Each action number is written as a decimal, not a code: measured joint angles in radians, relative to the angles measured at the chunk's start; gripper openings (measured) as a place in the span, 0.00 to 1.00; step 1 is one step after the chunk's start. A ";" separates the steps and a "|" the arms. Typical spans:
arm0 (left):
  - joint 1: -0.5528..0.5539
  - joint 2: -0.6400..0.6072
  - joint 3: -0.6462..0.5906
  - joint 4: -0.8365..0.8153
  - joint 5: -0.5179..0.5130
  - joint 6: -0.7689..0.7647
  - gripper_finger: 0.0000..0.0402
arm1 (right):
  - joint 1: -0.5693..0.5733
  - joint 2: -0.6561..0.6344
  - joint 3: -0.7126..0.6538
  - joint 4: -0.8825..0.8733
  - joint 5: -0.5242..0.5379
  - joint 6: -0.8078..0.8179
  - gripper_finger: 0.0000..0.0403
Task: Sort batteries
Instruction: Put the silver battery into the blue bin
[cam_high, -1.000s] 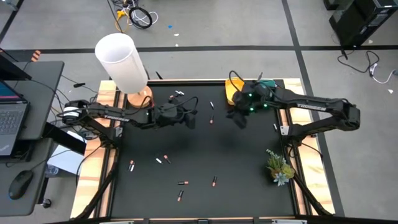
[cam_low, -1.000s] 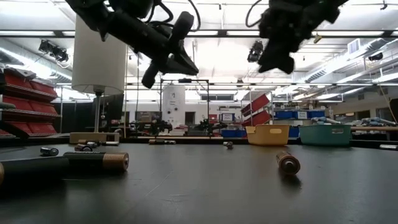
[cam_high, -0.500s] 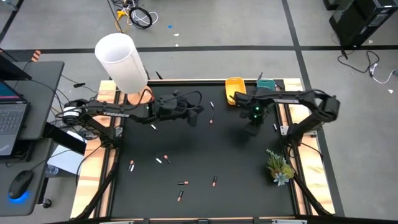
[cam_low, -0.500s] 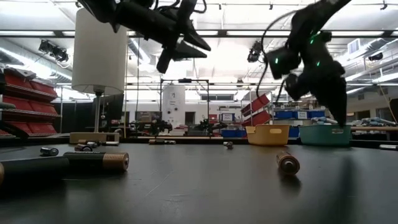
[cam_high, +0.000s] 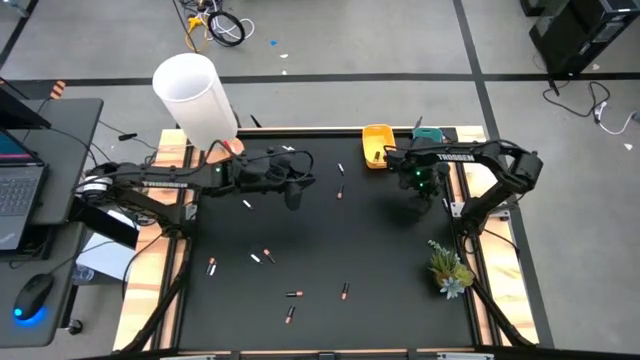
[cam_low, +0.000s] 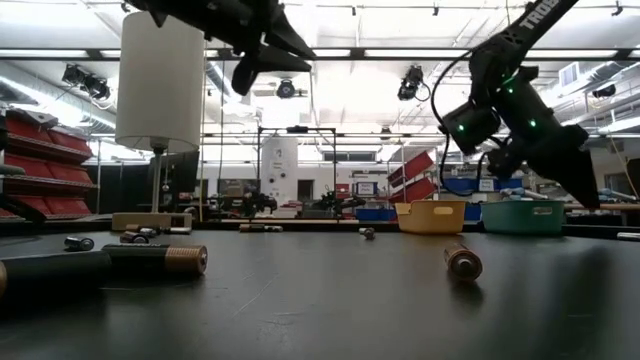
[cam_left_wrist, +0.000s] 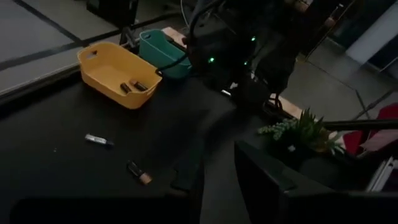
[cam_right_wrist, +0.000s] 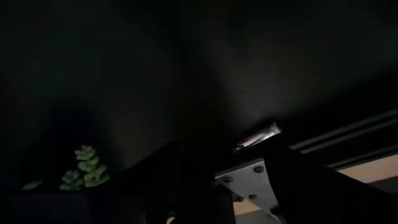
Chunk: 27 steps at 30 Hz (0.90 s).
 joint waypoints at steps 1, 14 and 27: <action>0.000 -0.007 0.000 -0.012 0.000 0.009 0.26 | -0.014 0.000 -0.010 0.008 0.001 -0.003 0.61; 0.000 -0.030 0.000 -0.051 0.001 0.031 0.26 | -0.095 0.004 -0.062 0.035 0.107 -0.109 0.67; 0.000 -0.030 0.000 -0.053 0.001 0.036 0.26 | -0.087 0.004 -0.062 -0.010 0.162 -0.340 0.65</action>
